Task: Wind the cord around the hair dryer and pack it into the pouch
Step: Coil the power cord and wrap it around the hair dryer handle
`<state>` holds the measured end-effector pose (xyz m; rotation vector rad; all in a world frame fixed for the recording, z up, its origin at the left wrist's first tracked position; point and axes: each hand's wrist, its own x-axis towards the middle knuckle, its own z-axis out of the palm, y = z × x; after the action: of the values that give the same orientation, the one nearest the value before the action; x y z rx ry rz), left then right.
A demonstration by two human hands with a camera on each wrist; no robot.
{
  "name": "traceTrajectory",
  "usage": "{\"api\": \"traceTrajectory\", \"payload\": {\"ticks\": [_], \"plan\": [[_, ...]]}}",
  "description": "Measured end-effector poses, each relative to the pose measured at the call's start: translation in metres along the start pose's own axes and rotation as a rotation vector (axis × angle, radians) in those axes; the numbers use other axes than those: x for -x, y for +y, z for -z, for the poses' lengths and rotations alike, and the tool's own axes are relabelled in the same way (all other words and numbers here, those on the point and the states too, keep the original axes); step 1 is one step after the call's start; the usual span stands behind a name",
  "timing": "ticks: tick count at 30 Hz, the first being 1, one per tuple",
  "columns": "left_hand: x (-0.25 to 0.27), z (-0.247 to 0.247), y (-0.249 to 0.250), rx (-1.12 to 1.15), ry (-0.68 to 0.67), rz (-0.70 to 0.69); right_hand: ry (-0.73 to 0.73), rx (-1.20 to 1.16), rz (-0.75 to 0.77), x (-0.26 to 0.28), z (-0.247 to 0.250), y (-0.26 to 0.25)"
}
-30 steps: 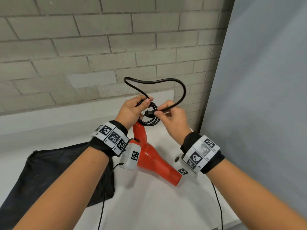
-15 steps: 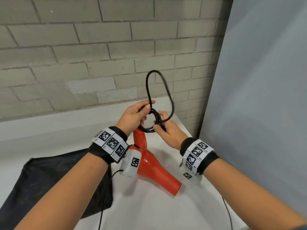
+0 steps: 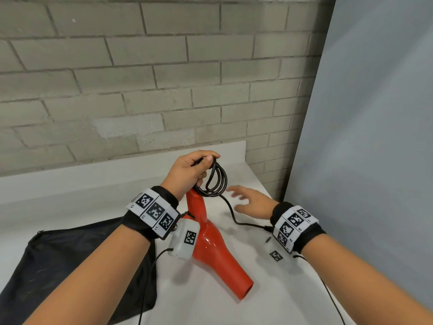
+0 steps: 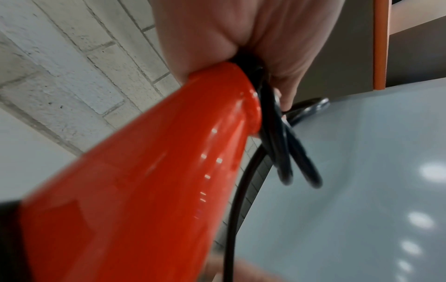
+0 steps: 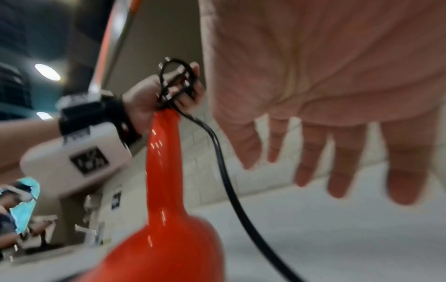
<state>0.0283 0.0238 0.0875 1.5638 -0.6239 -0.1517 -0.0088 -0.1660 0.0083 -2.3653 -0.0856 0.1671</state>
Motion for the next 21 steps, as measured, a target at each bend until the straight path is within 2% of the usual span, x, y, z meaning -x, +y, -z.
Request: {"api": "traceTrajectory", "payload": {"ticks": [3, 6, 10, 13, 17, 21], "plan": [[-0.001, -0.001, -0.001, -0.005, -0.012, -0.006, -0.113, -0.27, 0.266, 0.0, 0.004, -0.038], [-0.001, -0.001, 0.0, -0.004, -0.011, -0.005, -0.09, -0.441, 0.295, -0.002, 0.002, -0.047], [0.001, 0.002, 0.002, 0.0, -0.04, 0.018, 0.096, -0.398, 0.171, -0.007, 0.003, -0.038], [0.002, 0.001, 0.003, -0.032, -0.075, 0.033, 0.349, -0.294, 0.107, -0.014, 0.012, -0.032], [0.002, -0.003, 0.006, -0.053, -0.094, 0.042, 0.586, -0.211, 0.131, -0.017, 0.032, -0.049], [0.0, -0.004, 0.007, -0.085, -0.081, 0.048, 0.7, -0.189, 0.186, -0.011, 0.052, -0.07]]}}
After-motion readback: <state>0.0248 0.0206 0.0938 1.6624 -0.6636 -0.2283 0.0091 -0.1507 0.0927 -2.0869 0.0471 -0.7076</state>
